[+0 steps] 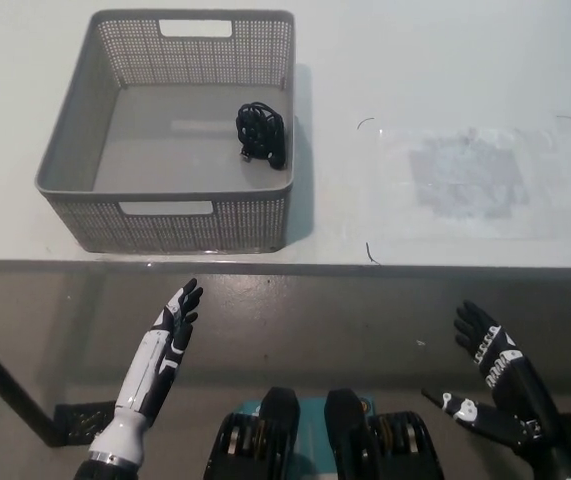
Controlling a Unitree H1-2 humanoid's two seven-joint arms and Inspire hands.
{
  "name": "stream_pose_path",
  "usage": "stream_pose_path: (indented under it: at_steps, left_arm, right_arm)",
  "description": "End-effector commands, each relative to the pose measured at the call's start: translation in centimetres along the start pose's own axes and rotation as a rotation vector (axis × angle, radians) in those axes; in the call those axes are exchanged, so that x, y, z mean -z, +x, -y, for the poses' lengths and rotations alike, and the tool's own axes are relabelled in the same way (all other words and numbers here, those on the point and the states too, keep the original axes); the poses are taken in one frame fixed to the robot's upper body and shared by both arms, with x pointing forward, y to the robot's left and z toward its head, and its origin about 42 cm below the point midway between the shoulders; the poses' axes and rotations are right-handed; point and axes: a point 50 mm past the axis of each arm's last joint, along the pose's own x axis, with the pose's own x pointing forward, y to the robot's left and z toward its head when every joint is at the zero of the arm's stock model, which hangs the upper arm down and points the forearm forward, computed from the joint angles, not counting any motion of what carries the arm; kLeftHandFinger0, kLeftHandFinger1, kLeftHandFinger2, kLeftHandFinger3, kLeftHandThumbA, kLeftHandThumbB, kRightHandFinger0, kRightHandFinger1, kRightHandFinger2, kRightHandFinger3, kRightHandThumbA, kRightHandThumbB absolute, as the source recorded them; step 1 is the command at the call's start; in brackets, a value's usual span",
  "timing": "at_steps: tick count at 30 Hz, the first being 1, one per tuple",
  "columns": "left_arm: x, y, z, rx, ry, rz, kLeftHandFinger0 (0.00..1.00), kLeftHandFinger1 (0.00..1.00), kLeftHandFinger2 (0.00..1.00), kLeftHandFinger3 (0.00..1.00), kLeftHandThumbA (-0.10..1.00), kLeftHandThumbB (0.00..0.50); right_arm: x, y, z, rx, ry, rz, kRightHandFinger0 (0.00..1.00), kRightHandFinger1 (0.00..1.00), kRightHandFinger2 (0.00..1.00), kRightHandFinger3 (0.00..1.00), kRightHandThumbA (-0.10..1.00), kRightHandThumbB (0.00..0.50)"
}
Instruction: Use the right hand to pick up a webcam and put it into a container on the left side
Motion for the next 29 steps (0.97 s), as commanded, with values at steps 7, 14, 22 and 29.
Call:
stream_pose_path:
  at_steps: [7,14,22,29]
  left_arm:
    - [-0.7,0.9,-1.1,-0.037,0.014,0.059,1.0,1.0,1.0,1.0,1.0,0.167]
    - [-0.7,0.8,-1.1,-0.05,-0.008,0.057,1.0,1.0,1.0,1.0,1.0,0.173]
    - [-0.9,1.5,-1.5,-0.059,-0.011,0.067,1.0,1.0,1.0,1.0,1.0,0.172]
    - [-0.9,1.5,-1.4,-0.058,-0.02,0.068,1.0,1.0,1.0,1.0,1.0,0.181]
  right_arm:
    - [-0.4,1.0,0.2,-0.031,0.009,0.036,1.0,1.0,1.0,1.0,1.0,0.108]
    - [-0.3,1.1,0.3,-0.028,0.008,0.037,1.0,1.0,1.0,1.0,1.0,0.112]
    - [-0.9,2.1,0.4,-0.032,0.01,0.053,1.0,1.0,1.0,1.0,1.0,0.128]
    - [-0.9,2.2,0.5,-0.029,0.001,0.052,1.0,1.0,1.0,1.0,1.0,0.118]
